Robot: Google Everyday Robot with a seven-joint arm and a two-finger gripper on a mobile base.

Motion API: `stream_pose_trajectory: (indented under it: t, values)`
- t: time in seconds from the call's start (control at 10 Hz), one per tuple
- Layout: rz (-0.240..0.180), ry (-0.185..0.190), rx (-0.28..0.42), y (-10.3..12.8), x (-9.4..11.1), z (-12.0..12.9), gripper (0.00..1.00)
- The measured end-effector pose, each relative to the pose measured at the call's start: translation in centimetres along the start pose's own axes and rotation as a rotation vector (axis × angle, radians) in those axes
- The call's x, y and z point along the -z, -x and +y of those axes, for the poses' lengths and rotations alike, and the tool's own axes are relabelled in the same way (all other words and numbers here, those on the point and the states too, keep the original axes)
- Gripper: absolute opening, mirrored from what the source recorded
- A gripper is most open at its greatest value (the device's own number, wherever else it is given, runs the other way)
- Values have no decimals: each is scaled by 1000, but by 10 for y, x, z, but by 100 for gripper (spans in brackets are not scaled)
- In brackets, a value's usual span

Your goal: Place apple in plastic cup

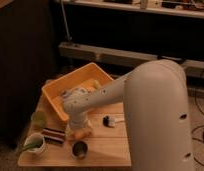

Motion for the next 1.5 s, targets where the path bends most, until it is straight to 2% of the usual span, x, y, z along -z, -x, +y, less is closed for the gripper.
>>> stream_pose_trajectory:
  t: [0.3, 0.4, 0.6, 0.7, 1.0, 1.3, 1.5]
  values:
    - [14, -6, 4, 3, -6, 1, 40]
    - [16, -5, 1, 4, -3, 1, 27]
    - [11, 8, -13, 2, 19, 2, 7]
    - [6, 11, -19, 0, 38, 6, 1]
    - [-15, 4, -10, -10, 106, 27, 0]
    - [-31, -14, 70, -15, 174, 73, 0]
    - [-29, -13, 126, -5, 201, 104, 0]
